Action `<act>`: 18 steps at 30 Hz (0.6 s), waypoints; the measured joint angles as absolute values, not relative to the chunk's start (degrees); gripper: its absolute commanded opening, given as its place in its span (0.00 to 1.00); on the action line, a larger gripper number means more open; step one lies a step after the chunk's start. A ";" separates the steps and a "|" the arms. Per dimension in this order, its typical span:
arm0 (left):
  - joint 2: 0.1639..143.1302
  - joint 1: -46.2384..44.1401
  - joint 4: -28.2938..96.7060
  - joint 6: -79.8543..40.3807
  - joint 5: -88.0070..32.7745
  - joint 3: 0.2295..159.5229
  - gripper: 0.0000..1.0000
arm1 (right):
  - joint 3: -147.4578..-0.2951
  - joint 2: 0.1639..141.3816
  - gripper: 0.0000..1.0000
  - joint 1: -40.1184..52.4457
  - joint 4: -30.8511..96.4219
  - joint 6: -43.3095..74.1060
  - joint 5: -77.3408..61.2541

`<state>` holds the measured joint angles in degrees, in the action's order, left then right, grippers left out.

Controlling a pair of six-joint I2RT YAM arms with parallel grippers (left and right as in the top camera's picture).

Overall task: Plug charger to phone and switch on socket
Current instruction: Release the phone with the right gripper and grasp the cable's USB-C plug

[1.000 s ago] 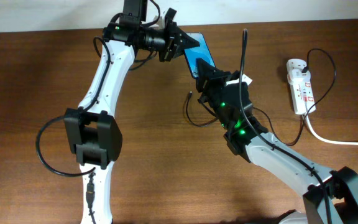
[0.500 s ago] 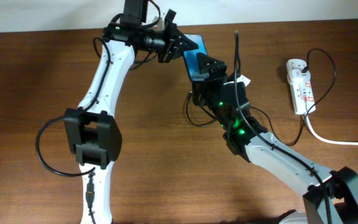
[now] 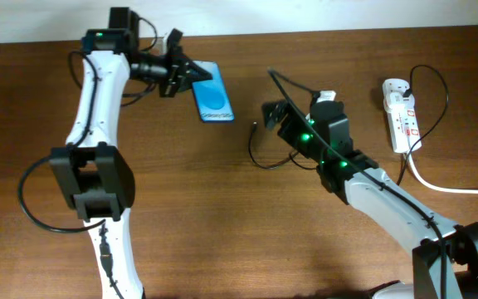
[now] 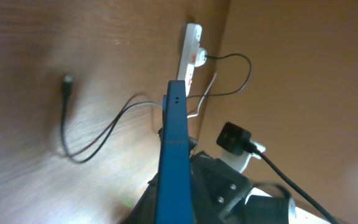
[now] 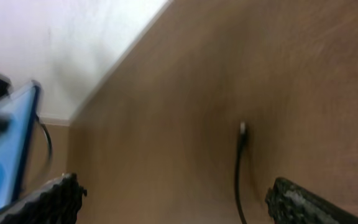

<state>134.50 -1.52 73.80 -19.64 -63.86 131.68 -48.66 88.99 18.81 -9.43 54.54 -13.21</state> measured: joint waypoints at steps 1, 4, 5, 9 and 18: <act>134.50 0.21 75.88 -16.56 -64.60 131.68 0.00 | -48.82 89.01 0.98 17.37 -4.97 51.09 -18.76; 134.50 3.11 78.54 -10.50 -66.26 131.68 0.00 | -53.12 89.10 0.98 14.92 9.39 43.86 -25.43; 134.50 3.86 78.83 -9.19 -66.74 131.68 0.00 | -56.31 89.14 0.99 14.74 15.73 41.50 -25.69; 134.50 5.82 79.40 -6.55 -67.70 131.68 0.00 | -68.73 89.17 0.98 14.79 28.88 33.69 -24.08; 134.50 5.58 79.48 -5.72 -68.55 131.68 0.00 | -87.15 103.26 0.98 17.39 45.30 28.10 -22.48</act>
<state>134.50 5.58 79.48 -5.72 -68.55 131.68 -87.15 103.26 17.39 45.30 28.10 -22.48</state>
